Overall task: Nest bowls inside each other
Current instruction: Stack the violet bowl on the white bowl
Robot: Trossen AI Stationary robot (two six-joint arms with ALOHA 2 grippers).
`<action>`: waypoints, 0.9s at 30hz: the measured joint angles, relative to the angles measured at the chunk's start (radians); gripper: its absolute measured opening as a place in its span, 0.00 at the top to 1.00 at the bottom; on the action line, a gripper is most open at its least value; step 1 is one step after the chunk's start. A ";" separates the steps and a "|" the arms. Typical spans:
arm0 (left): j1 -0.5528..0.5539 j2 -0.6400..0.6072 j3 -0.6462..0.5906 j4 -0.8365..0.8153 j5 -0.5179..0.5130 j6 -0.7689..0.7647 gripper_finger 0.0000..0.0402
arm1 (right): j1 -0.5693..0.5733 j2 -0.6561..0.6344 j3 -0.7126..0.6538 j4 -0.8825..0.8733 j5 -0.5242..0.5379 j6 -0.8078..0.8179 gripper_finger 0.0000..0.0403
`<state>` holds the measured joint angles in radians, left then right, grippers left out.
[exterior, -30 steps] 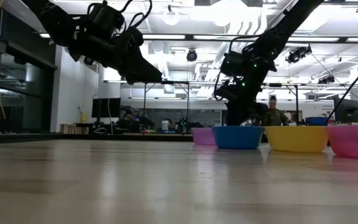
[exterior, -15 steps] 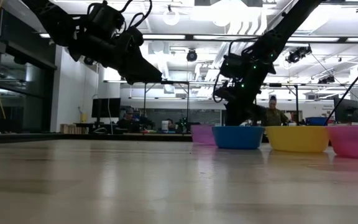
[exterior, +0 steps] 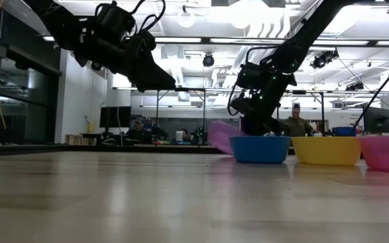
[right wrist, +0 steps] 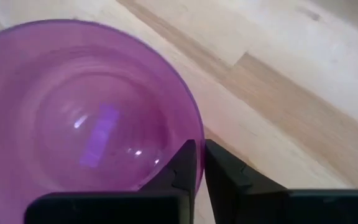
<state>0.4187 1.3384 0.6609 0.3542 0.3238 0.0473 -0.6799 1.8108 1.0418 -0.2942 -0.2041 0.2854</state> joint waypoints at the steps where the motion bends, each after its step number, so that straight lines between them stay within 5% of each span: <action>1: 0.000 0.000 0.000 0.000 0.000 0.001 0.62 | 0.001 -0.001 0.000 0.002 -0.002 -0.003 0.98; 12: 0.000 0.000 0.000 -0.001 0.000 0.000 0.62 | 0.002 -0.001 0.043 -0.006 0.025 -0.013 0.99; 27: -0.002 -0.004 0.000 -0.028 0.076 0.081 0.62 | 0.065 0.000 0.344 -0.366 0.101 -0.107 0.99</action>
<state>0.4164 1.3344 0.6609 0.3258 0.3996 0.1284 -0.6148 1.8111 1.3863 -0.6600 -0.1031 0.1787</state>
